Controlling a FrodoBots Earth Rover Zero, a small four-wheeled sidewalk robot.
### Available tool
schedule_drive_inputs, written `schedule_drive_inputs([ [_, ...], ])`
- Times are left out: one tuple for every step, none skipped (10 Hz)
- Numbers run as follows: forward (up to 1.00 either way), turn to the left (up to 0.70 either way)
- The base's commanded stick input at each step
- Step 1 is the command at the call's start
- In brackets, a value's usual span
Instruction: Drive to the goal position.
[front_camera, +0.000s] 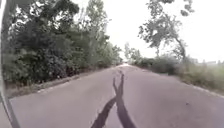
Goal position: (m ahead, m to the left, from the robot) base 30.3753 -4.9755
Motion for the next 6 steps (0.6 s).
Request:
schedule_drive_inputs([
  [0.7, -0.3],
  [0.7, -0.27],
  [0.7, -0.24],
  [0.7, -0.2],
  [0.7, -0.06],
  [0.7, 0.0],
])
